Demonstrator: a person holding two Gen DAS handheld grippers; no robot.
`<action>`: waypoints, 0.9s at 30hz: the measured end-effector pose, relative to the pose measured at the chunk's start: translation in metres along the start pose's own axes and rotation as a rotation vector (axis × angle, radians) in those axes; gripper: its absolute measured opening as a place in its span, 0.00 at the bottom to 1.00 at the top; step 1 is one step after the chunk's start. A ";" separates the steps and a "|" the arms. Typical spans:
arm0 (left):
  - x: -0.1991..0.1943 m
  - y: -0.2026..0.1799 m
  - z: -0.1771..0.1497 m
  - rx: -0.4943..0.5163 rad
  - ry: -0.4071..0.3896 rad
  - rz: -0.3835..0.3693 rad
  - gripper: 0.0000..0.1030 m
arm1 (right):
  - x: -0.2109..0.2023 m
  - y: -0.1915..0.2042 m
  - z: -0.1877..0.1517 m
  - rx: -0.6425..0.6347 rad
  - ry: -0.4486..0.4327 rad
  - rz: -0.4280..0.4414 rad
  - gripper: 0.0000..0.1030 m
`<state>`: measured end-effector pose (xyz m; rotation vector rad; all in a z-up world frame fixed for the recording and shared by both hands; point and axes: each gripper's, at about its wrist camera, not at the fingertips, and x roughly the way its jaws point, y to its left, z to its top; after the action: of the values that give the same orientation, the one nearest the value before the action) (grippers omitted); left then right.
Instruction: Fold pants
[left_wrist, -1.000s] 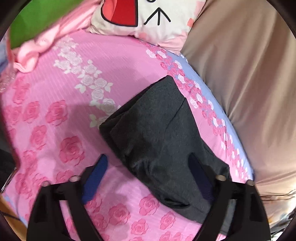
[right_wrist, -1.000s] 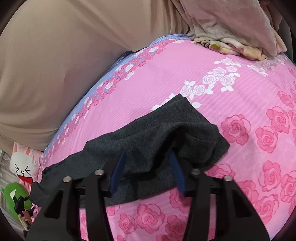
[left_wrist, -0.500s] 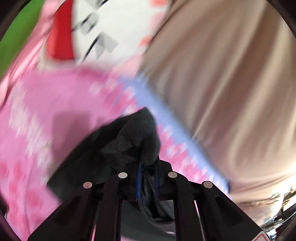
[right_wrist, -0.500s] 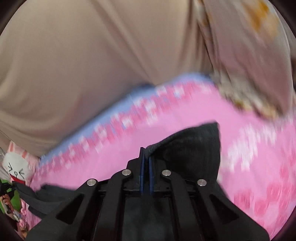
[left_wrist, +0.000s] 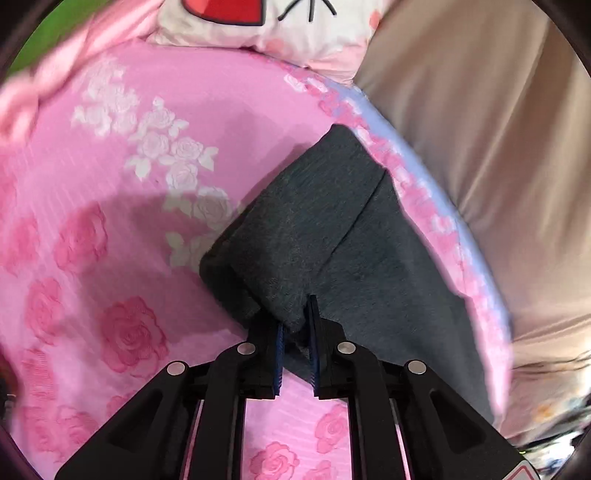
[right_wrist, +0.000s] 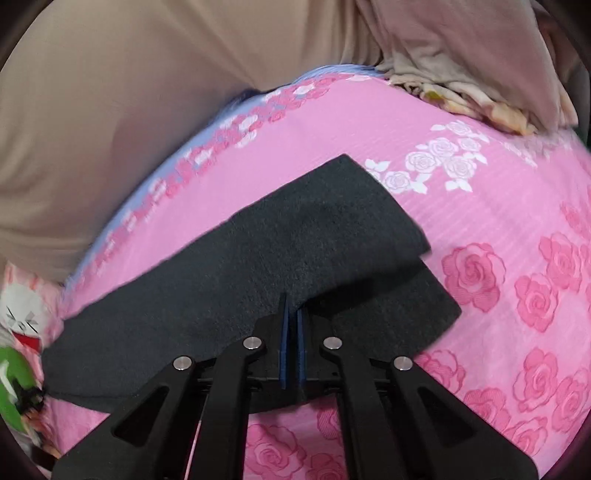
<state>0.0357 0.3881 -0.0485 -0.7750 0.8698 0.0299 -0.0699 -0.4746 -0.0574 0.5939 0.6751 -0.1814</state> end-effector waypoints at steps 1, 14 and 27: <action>-0.001 0.002 0.000 -0.013 0.005 -0.011 0.10 | -0.002 0.003 0.001 -0.007 0.002 -0.005 0.02; 0.000 -0.023 0.006 0.050 0.037 0.069 0.18 | -0.007 -0.001 -0.013 -0.010 0.033 -0.010 0.12; -0.030 -0.023 0.020 -0.109 0.013 -0.078 0.06 | -0.030 0.007 -0.014 -0.065 -0.066 -0.054 0.09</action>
<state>0.0368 0.3922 -0.0056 -0.9118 0.8554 0.0037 -0.0979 -0.4620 -0.0443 0.5058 0.6311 -0.2281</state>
